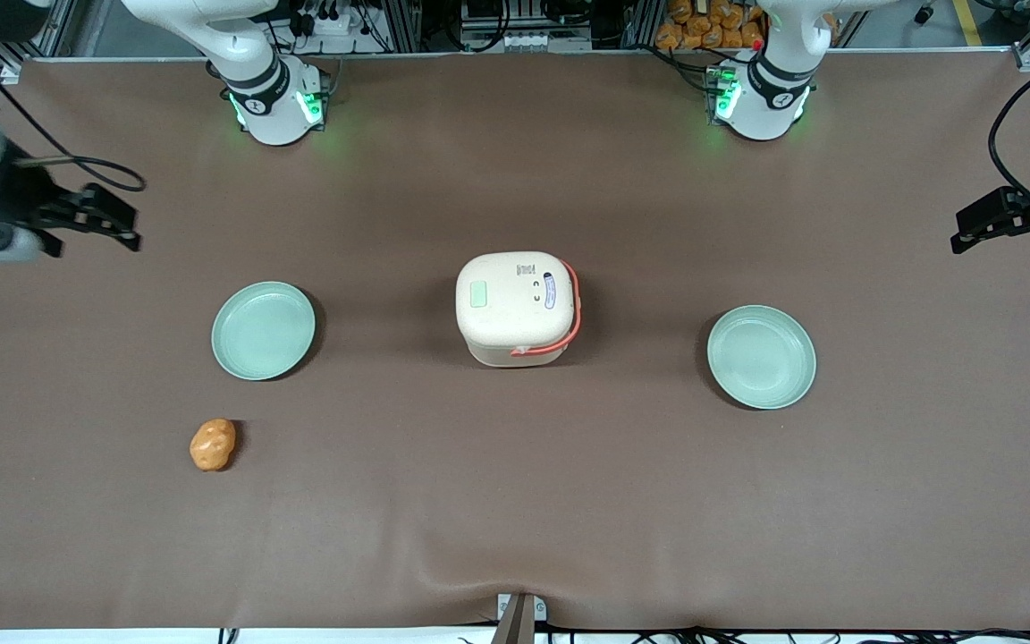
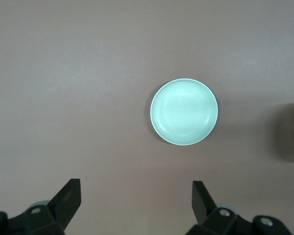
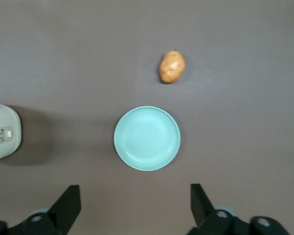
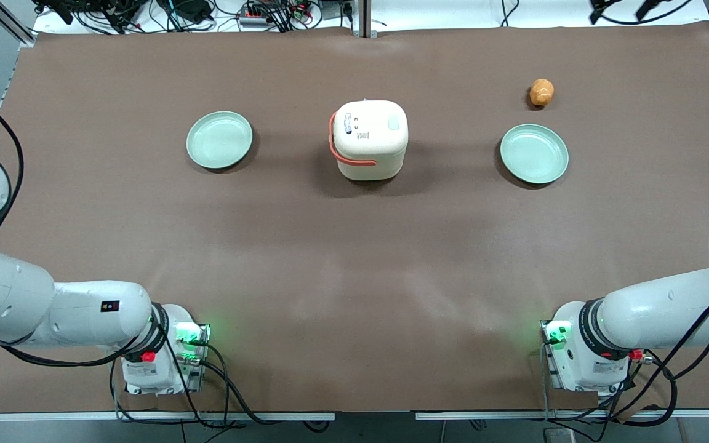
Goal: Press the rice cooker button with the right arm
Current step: 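Move the right gripper over the white rice cooker's lid button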
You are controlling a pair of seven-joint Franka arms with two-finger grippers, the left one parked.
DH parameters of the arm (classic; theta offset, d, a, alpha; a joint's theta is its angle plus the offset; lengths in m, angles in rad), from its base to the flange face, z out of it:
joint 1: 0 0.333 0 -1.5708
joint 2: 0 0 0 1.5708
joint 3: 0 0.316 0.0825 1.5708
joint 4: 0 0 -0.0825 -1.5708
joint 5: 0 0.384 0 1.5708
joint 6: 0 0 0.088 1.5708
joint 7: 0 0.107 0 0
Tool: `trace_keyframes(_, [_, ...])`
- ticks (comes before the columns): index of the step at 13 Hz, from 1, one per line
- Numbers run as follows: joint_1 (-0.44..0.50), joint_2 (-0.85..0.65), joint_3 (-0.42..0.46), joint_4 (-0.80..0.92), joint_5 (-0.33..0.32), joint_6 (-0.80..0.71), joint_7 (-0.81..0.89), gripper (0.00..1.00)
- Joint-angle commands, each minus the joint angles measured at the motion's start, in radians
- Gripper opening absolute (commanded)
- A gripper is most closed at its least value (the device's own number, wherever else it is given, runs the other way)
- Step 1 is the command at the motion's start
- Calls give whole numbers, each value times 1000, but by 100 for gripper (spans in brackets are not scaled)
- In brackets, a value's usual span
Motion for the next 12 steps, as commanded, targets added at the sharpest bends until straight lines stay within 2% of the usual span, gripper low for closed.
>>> trace_keyframes(1, [98, 30, -1, 3, -17, 52, 36, 71])
trace_keyframes(3, [192, 71, -1, 29, -19, 70, 117, 45])
trace_keyframes(5, [290, 114, -1, 43, -30, 85, 253, 27])
trace_keyframes(7, [340, 148, -1, 42, -18, 150, 301, 6])
trace_keyframes(8, [366, 168, -1, 43, -16, 174, 303, 0])
trace_keyframes(12, [488, 257, -2, 42, -17, 277, 479, 0])
